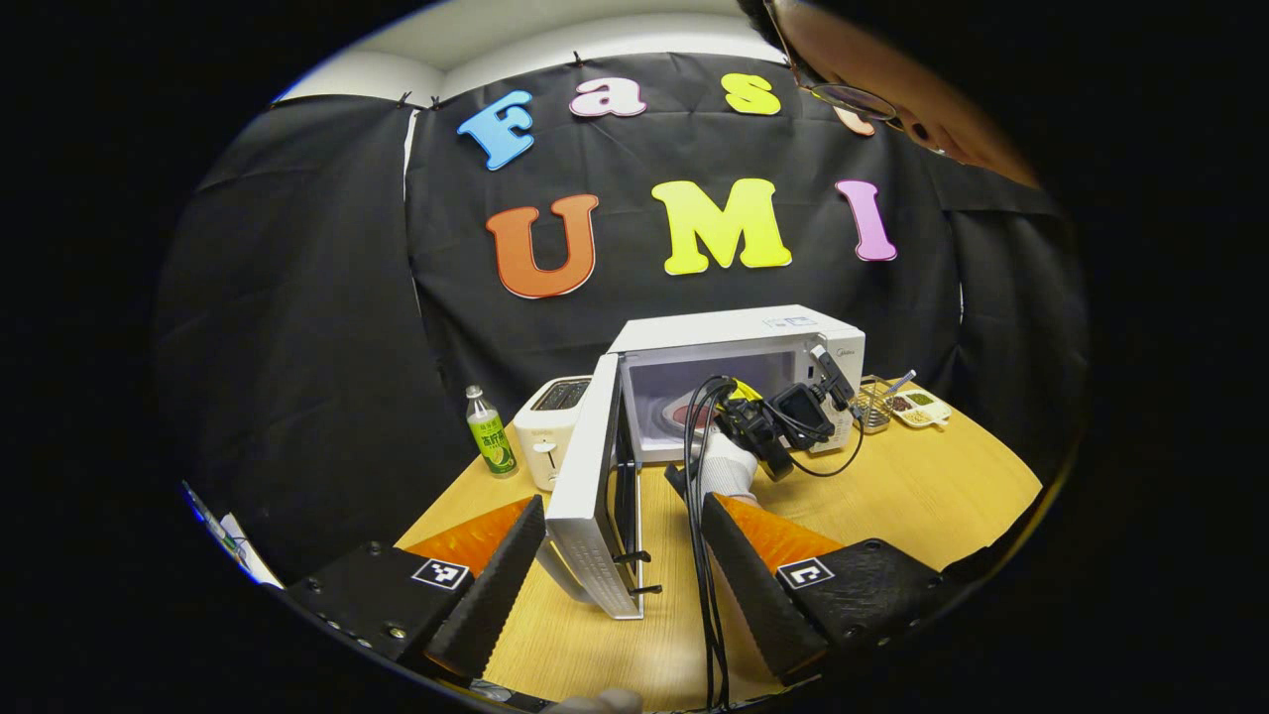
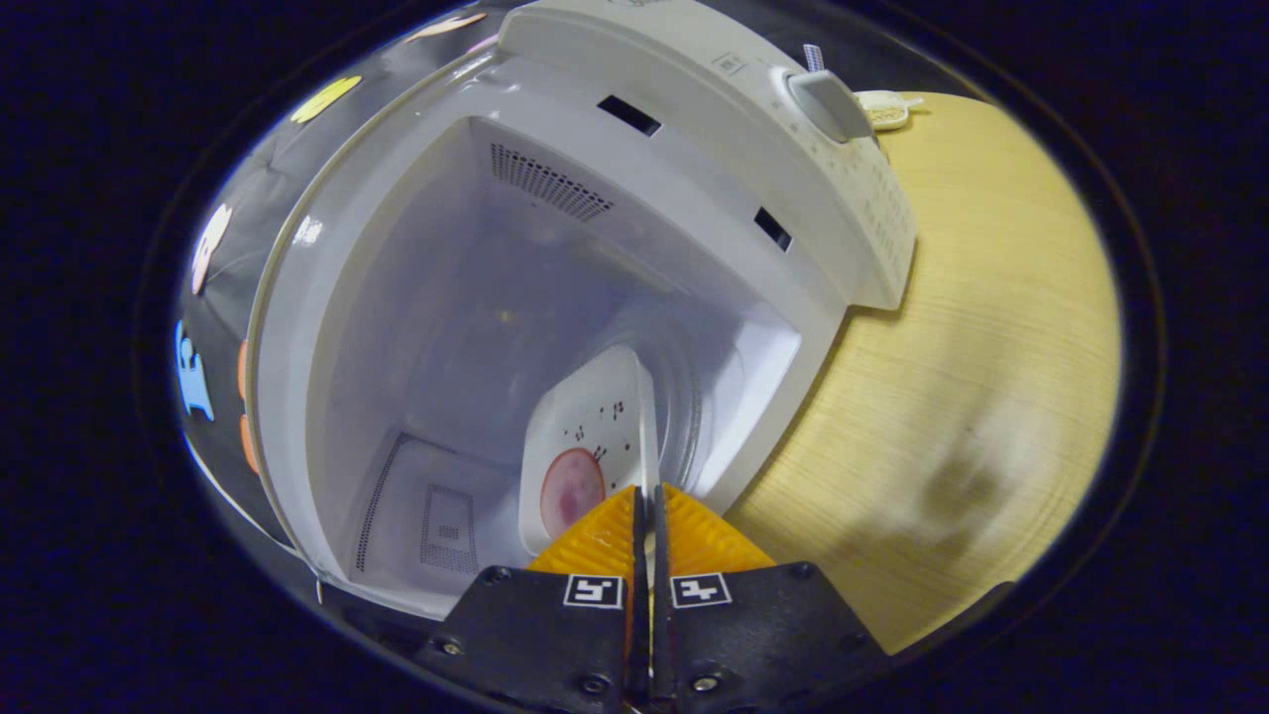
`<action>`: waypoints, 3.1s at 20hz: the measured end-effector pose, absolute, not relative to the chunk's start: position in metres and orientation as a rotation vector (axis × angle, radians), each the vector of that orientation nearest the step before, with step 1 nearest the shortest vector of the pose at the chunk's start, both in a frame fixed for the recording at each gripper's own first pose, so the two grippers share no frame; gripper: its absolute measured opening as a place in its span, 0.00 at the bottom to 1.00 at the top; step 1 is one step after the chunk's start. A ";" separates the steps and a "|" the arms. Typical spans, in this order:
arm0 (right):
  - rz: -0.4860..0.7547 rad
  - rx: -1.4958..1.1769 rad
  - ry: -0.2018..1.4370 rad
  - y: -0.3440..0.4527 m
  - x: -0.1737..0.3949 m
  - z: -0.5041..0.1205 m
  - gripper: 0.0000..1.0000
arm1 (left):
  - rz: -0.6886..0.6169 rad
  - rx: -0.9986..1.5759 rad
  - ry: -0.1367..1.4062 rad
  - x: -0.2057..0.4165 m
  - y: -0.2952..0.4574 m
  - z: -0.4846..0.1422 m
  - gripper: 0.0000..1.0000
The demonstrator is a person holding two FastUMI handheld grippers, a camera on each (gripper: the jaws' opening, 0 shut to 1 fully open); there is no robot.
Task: Open the microwave oven with the left hand, put the food in, and close the microwave oven.
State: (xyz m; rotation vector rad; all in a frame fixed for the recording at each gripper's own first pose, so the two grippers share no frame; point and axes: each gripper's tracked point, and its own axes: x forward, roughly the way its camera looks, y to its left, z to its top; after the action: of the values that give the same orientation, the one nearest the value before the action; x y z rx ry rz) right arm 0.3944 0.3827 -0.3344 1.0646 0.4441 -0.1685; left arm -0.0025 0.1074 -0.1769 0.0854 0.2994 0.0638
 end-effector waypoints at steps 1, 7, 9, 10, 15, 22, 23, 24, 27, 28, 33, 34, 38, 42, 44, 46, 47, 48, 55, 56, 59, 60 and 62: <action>-0.160 1.049 0.449 0.382 0.392 -0.333 0.08 | 0.066 0.083 0.301 -0.002 0.108 -0.175 0.97; -0.090 0.994 0.390 0.373 0.370 -0.302 0.35 | 0.059 0.078 0.295 -0.003 0.106 -0.169 0.97; -0.081 0.926 0.354 0.363 0.355 -0.286 0.57 | 0.053 0.095 0.263 -0.004 0.104 -0.156 0.97; -0.073 0.893 0.344 0.361 0.346 -0.275 0.74 | 0.050 0.102 0.256 -0.001 0.102 -0.149 0.96; -0.021 0.622 0.277 0.318 0.305 -0.217 0.88 | 0.019 0.125 0.200 -0.006 0.093 -0.114 0.96; 0.071 0.334 0.180 0.222 0.205 -0.110 1.00 | -0.013 0.091 0.142 -0.008 0.079 -0.082 0.96; 0.088 0.301 0.147 0.210 0.187 -0.092 0.90 | -0.025 0.089 0.133 -0.004 0.075 -0.078 0.96; 0.101 0.271 0.124 0.199 0.172 -0.079 1.00 | -0.033 0.088 0.125 -0.001 0.071 -0.074 0.96; 0.080 0.190 0.088 0.154 0.131 -0.051 0.90 | -0.059 0.081 0.081 0.012 0.059 -0.060 0.96; 0.062 0.165 0.087 0.138 0.122 -0.048 1.00 | -0.064 0.072 0.066 0.017 0.055 -0.056 0.97; -0.023 0.097 0.100 0.072 0.076 -0.036 1.00 | -0.104 0.036 0.016 0.040 0.036 -0.039 0.97; -0.037 0.086 0.111 0.061 0.068 -0.037 1.00 | -0.112 0.041 0.008 0.043 0.032 -0.038 0.97; -0.105 0.080 0.115 0.034 0.044 -0.032 1.00 | -0.140 0.039 -0.003 0.050 0.022 -0.037 0.67; -0.120 0.098 0.128 0.039 0.036 -0.035 1.00 | -0.151 0.052 0.013 0.050 0.028 -0.048 0.02; -0.113 0.090 0.130 0.046 0.035 -0.034 0.91 | -0.187 0.027 0.032 0.051 0.032 -0.058 0.00; -0.100 0.091 0.147 0.055 0.035 -0.036 1.00 | -0.162 0.016 0.039 0.047 0.055 -0.063 0.00; -0.093 0.098 0.152 0.060 0.035 -0.035 0.91 | -0.134 0.027 0.035 0.046 0.074 -0.065 0.00; -0.091 0.102 0.153 0.063 0.035 -0.036 0.92 | -0.093 0.041 0.021 0.045 0.096 -0.066 0.00; -0.062 0.122 0.201 0.092 0.027 -0.046 0.92 | 0.067 0.036 0.091 0.024 0.209 -0.135 0.00; -0.066 0.124 0.202 0.093 0.025 -0.046 0.92 | 0.083 0.021 0.099 0.021 0.218 -0.146 0.00; -0.079 0.125 0.210 0.095 0.016 -0.047 0.92 | 0.086 -0.001 0.150 0.019 0.231 -0.186 0.00; -0.083 0.123 0.211 0.095 0.013 -0.046 1.00 | 0.073 -0.010 0.173 0.021 0.231 -0.200 0.00; -0.093 0.118 0.214 0.095 0.004 -0.047 1.00 | 0.057 -0.005 0.215 0.026 0.232 -0.224 0.00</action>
State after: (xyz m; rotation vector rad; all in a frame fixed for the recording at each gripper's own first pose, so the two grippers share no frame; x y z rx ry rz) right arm 0.0035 0.0953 -0.0468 0.1185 0.2141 -0.0926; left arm 0.0259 0.2316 -0.2241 -0.0050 0.2150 0.0571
